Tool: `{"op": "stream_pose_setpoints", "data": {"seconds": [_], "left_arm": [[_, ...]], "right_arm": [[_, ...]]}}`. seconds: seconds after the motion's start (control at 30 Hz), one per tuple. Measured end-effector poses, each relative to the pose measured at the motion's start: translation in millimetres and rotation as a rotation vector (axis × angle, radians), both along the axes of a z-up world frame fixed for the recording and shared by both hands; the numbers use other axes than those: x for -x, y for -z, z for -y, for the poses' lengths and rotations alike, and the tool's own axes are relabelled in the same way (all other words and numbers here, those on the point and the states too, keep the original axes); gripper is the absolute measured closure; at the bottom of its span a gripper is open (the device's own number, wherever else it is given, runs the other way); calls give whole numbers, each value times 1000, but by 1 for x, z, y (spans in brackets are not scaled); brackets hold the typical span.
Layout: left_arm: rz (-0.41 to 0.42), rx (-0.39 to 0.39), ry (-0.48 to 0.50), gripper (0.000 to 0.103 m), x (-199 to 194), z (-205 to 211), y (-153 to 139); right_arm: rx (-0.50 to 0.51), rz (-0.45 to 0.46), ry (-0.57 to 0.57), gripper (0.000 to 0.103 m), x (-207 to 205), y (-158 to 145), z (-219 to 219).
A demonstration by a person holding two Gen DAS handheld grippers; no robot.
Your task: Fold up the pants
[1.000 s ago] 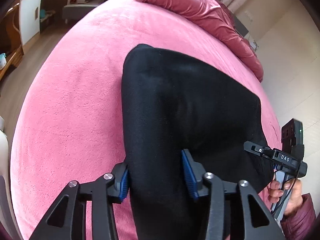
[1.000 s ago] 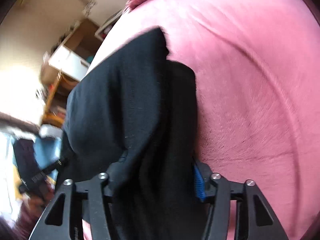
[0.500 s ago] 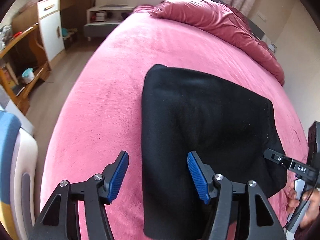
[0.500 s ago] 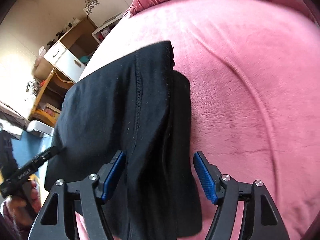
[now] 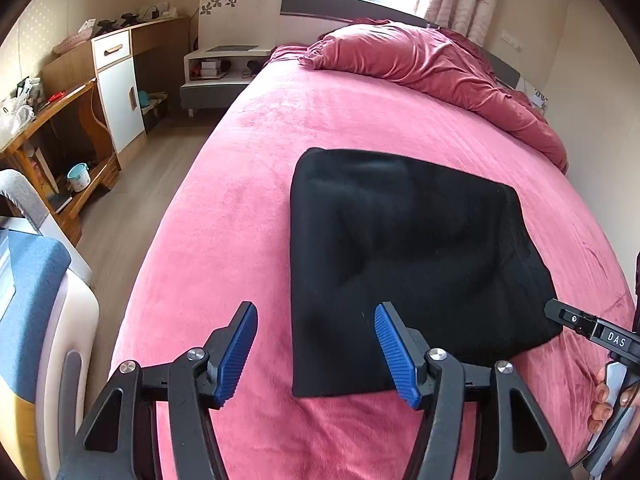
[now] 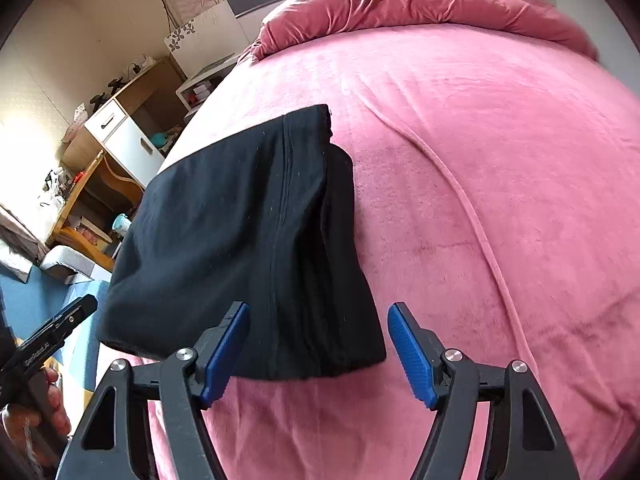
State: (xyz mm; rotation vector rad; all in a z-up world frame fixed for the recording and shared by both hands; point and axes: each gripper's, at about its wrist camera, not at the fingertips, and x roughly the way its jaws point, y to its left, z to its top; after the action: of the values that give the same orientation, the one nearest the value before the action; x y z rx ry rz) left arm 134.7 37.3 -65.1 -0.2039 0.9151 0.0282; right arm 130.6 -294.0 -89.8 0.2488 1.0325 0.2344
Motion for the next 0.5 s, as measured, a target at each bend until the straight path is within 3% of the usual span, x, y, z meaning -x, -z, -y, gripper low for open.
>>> {"op": "stream_pose_setpoints", "data": {"seconds": [0.27, 0.37, 0.5], "left_arm": [[-26, -38, 26, 40, 8, 8, 10], [-78, -52, 45, 39, 3, 12, 26], [-100, 11, 25, 36, 2, 6, 38]], "right_arm": [[39, -27, 7, 31, 2, 10, -7], [75, -62, 6, 32, -3, 24, -10], [53, -78, 27, 32, -5, 38, -8]]}}
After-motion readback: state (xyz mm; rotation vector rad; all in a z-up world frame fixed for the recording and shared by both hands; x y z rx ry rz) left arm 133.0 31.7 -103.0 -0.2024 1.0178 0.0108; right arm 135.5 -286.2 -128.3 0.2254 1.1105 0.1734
